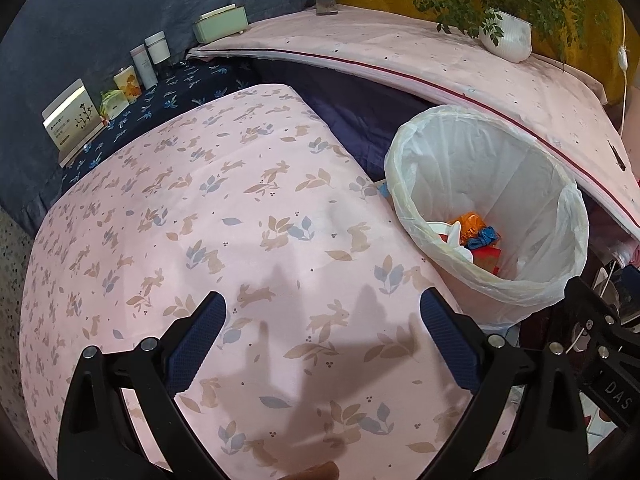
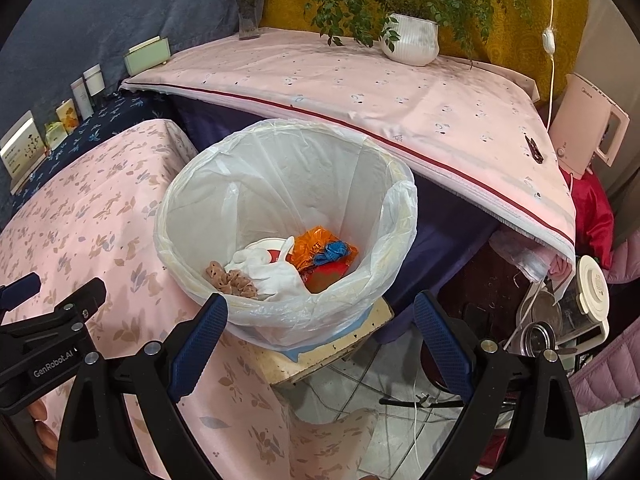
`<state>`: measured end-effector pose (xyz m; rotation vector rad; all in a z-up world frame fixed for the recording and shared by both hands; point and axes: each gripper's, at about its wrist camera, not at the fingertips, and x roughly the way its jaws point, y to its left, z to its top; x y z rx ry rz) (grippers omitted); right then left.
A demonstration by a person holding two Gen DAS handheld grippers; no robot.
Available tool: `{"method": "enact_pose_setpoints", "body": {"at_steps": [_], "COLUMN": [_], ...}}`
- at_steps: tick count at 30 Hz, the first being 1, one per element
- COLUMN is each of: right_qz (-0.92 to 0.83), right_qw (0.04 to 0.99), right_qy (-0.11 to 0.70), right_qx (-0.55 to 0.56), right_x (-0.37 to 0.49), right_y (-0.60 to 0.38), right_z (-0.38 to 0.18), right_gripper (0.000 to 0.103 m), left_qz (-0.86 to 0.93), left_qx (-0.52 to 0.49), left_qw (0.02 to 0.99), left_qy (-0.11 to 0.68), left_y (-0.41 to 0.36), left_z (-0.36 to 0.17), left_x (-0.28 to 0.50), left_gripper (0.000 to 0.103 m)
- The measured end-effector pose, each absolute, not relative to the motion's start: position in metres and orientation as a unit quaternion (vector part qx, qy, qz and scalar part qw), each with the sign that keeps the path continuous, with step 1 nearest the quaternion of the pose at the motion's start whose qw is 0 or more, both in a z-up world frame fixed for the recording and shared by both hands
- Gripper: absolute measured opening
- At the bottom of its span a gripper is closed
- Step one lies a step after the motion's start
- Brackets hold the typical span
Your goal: Collect trash
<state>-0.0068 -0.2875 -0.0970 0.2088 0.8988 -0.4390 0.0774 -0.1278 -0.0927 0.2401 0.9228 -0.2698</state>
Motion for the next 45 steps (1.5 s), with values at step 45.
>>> {"method": "enact_pose_setpoints", "body": {"at_steps": [45], "right_qz": [-0.216], "right_qw": [0.871], "right_qy": [0.431], "right_qx": [0.095], "right_x": [-0.0079], "right_y": [-0.2865], "right_z": [-0.0917], "right_gripper": [0.090], "left_qz": [-0.114], "left_qx": [0.112], "left_qw": [0.886], "left_qy": [0.435], "left_y": [-0.1290], "left_z": [-0.0887], "left_x": [0.0675], "left_gripper": [0.093]}}
